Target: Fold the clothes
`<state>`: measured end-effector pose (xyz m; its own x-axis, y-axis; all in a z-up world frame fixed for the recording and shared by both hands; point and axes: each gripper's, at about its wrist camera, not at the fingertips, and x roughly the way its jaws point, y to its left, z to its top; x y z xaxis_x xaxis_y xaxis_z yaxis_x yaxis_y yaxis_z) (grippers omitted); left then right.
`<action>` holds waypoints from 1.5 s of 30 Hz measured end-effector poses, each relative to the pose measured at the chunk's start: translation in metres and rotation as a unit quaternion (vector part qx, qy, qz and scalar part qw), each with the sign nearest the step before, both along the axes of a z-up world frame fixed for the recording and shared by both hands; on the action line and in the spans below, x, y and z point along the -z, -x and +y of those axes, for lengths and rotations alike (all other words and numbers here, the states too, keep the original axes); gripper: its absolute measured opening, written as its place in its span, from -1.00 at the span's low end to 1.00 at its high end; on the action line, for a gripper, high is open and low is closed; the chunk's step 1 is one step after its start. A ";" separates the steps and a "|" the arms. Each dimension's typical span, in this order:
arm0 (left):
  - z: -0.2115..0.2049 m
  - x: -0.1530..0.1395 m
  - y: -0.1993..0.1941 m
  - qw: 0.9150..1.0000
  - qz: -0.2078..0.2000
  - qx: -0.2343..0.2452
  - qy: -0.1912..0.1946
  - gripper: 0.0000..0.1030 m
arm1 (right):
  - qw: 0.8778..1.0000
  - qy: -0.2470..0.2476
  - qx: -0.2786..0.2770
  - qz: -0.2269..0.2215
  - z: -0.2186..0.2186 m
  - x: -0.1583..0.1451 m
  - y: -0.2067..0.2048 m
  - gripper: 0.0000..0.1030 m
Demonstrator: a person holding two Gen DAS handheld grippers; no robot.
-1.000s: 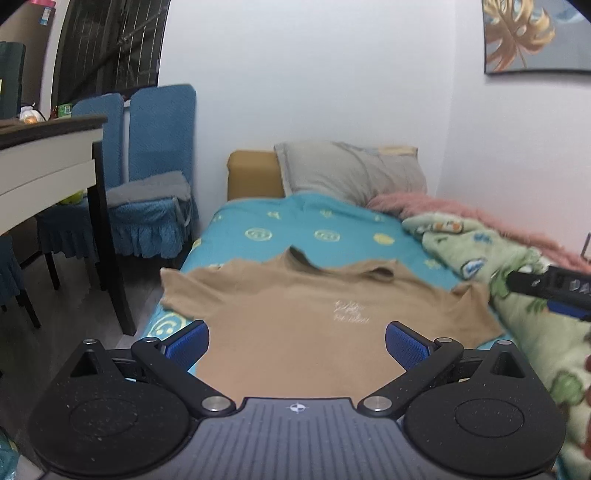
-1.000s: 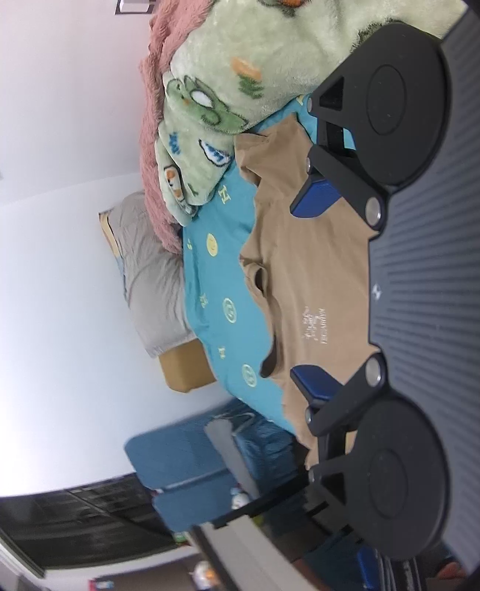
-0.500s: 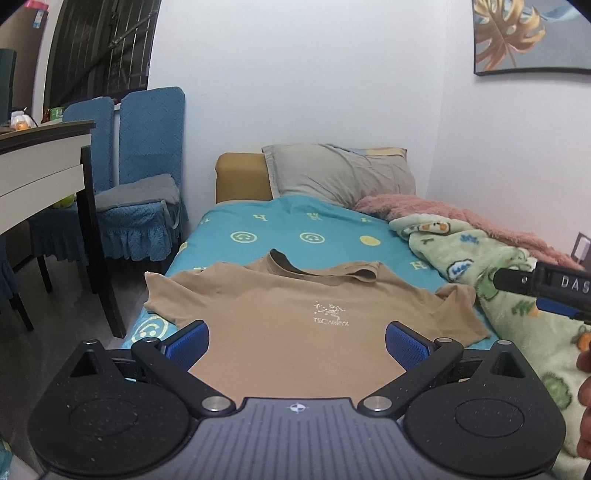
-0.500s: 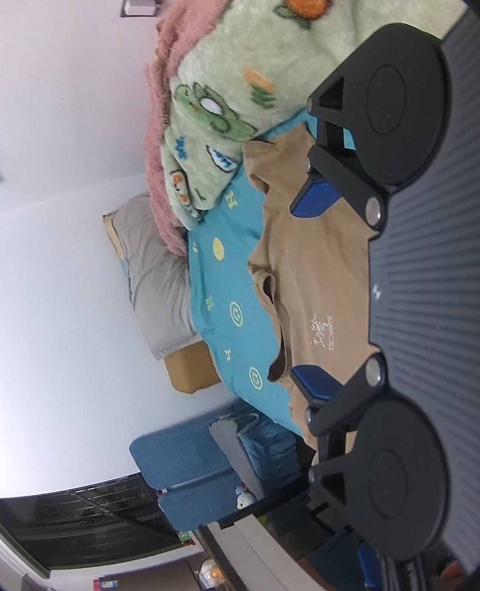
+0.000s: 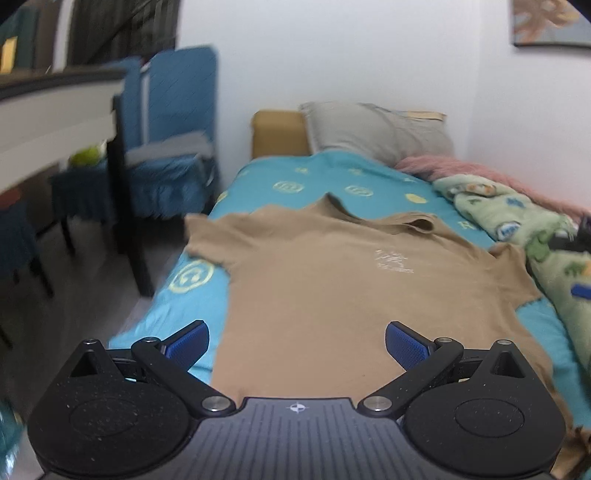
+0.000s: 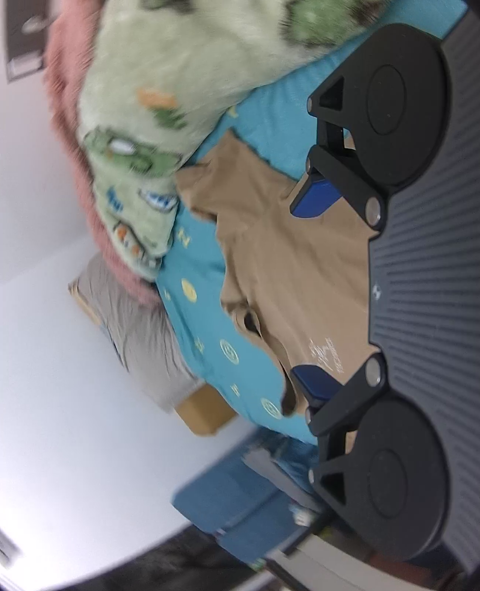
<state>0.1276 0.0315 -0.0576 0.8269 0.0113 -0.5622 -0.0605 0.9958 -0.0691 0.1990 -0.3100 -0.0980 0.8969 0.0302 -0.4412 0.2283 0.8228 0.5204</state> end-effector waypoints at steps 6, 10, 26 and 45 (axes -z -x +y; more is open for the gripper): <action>0.018 0.003 -0.005 0.999 0.002 -0.009 0.035 0.99 | 0.999 0.022 0.047 0.016 -0.011 0.027 -0.016 0.71; 0.023 0.006 -0.007 0.999 0.004 -0.007 0.044 0.99 | 0.997 -0.005 0.074 0.033 -0.022 0.048 -0.023 0.71; 0.023 0.021 -0.022 0.998 0.016 -0.015 0.057 0.99 | 0.985 -0.153 0.085 0.011 -0.048 0.103 -0.062 0.72; 0.034 0.064 -0.086 0.991 0.041 0.034 0.121 0.99 | 0.978 -0.121 0.168 -0.039 -0.098 0.126 -0.148 0.72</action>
